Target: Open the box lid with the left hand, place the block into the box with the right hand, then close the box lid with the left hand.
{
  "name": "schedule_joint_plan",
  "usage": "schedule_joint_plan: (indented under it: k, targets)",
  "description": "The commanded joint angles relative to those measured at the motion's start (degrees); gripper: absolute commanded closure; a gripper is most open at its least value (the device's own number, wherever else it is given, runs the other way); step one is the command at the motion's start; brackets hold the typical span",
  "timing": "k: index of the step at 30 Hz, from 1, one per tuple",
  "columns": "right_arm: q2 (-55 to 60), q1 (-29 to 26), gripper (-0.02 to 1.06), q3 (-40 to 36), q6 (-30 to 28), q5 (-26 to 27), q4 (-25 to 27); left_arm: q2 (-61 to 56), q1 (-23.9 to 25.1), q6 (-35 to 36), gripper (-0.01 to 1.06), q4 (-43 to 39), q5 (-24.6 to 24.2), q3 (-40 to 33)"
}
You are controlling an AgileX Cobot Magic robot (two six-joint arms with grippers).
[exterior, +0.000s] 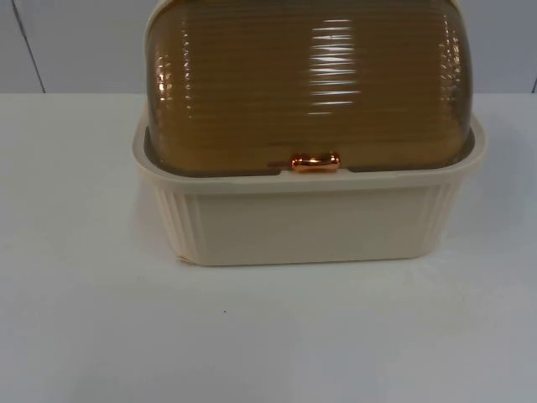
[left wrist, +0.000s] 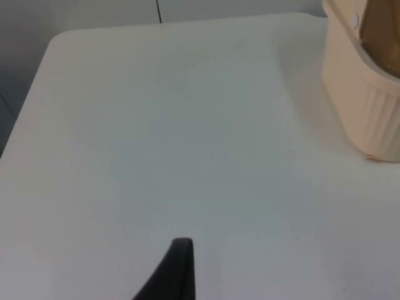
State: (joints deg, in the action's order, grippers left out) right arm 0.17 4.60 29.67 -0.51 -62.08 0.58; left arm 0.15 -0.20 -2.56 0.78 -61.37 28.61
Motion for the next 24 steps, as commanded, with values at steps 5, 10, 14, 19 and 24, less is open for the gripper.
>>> schedule_joint_plan:
  k: [5,10,14,19,24]
  targets:
    - [-0.2,0.1,0.03,-0.1,-0.2,0.2,-0.1,-0.1,0.1,0.3,0.00,-0.3,-0.2,-0.3]
    - [-0.2,0.1,0.03,-0.1,-0.2,0.2,-0.1,-0.1,0.1,0.3,0.00,-0.3,-0.2,-0.3]
    - [-0.2,0.1,0.03,-0.1,-0.2,0.2,-0.1,-0.1,0.1,0.3,0.00,-0.3,-0.2,-0.3]
    - [-0.2,0.1,0.03,-0.1,-0.2,0.2,-0.1,-0.1,0.1,0.3,0.00,-0.3,-0.2,-0.3]
    - [-0.2,0.1,0.03,-0.1,-0.2,0.2,-0.2,-0.1,0.1,0.3,0.00,-0.3,-0.2,-0.3]
